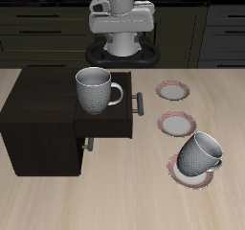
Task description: Place the porcelain mug that is in the drawer onto the top of the cabinet
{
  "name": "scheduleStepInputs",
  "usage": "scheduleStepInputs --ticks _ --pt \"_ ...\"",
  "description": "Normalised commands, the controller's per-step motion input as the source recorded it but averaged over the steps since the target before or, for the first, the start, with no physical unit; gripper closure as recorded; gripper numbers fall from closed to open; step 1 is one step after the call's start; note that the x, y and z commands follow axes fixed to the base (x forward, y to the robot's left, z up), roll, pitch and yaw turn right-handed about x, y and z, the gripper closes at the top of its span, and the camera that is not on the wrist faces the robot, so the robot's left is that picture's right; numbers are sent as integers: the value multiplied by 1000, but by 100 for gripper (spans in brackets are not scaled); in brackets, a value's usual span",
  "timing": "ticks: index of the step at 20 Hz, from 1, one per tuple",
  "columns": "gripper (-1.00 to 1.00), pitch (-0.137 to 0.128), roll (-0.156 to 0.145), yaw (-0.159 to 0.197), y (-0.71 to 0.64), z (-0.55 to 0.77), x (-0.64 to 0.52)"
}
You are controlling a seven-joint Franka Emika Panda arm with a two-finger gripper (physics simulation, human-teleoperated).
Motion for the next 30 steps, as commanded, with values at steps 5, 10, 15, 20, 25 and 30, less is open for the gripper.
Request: scheduleStepInputs --ticks 5,10,15,20,25,30 --pt "-100 6 7 -2 -3 18 65" --pt "-100 9 36 38 -36 46 88" --pt "-100 11 3 40 -193 105 219" --pt "-100 -5 -70 -19 -331 156 317" --pt "-100 -25 -78 -17 -331 194 324" --pt "-100 -17 -42 -18 -247 215 243"
